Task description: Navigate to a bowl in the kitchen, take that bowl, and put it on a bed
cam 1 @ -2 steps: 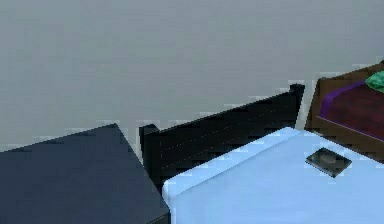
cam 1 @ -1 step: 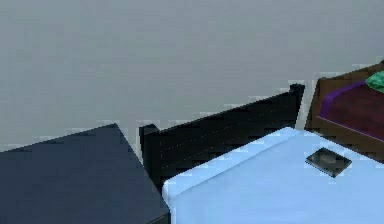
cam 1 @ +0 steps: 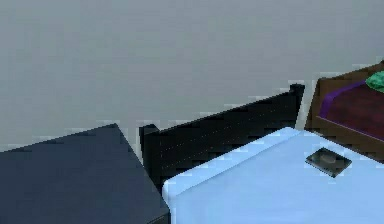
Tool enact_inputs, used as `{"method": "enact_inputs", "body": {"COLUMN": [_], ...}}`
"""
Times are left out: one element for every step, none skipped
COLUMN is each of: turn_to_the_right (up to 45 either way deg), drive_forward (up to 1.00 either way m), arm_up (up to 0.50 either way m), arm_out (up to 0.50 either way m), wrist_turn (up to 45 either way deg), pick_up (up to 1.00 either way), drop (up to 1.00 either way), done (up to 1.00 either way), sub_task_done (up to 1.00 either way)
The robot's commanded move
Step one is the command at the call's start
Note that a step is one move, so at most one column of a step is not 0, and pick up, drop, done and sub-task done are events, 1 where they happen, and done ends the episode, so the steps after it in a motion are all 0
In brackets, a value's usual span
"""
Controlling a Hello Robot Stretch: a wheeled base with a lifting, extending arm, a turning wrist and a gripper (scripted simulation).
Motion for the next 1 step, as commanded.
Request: {"method": "enact_inputs", "body": {"turn_to_the_right": [0.0], "drive_forward": [0.0], "arm_up": [0.0], "arm_out": [0.0], "wrist_turn": [0.0], "pick_up": [0.0], "drop": [0.0], "done": [1.0], "sub_task_done": [0.0]}}
